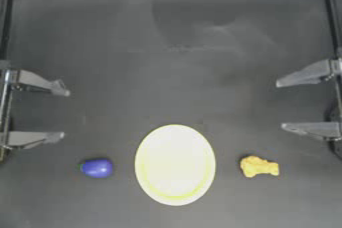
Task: Put brown chicken wing on plate
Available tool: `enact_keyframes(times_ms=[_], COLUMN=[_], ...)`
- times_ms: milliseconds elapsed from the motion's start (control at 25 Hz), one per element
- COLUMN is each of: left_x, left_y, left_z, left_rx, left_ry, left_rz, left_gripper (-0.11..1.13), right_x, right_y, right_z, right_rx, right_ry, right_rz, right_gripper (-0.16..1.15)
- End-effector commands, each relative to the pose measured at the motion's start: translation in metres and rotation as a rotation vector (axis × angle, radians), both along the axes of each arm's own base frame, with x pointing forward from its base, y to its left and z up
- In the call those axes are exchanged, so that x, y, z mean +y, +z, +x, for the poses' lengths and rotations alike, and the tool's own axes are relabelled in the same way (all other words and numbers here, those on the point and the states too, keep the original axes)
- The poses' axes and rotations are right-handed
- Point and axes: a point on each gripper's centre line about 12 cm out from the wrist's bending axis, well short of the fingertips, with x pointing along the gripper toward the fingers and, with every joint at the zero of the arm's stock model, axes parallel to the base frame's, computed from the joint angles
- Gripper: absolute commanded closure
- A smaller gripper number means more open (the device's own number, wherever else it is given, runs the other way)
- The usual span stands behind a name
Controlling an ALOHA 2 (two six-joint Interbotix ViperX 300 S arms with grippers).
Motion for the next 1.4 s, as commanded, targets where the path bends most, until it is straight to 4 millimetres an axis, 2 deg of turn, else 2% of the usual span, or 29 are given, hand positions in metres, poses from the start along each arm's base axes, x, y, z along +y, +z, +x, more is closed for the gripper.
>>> enact_keyframes(times_ms=[40, 320, 600, 840, 1160, 1400], left_x=[0.000, 0.002, 0.004, 0.006, 0.008, 0.008], left_y=[0.008, 0.007, 0.004, 0.005, 0.005, 0.005], left_z=[0.003, 0.003, 0.003, 0.003, 0.002, 0.002], left_rx=[-0.009, 0.002, 0.020, 0.020, 0.031, 0.031], left_ry=[0.002, 0.008, 0.020, 0.028, 0.040, 0.039], left_rz=[-0.003, -0.003, -0.005, -0.005, -0.007, -0.007], left_gripper=[0.00, 0.00, 0.00, 0.00, 0.00, 0.00], right_x=[-0.001, 0.001, 0.011, 0.027, 0.050, 0.063], right_y=[0.016, 0.026, 0.019, 0.001, -0.031, -0.059], right_z=[0.005, 0.014, 0.031, 0.039, 0.042, 0.054], right_rx=[0.090, 0.459, 0.755, 0.923, 1.008, 1.072], right_ry=[-0.007, -0.017, -0.031, -0.092, -0.137, -0.142], right_rz=[0.018, 0.085, 0.102, 0.072, 0.120, 0.114], right_gripper=[-0.01, -0.01, 0.00, 0.00, 0.00, 0.00])
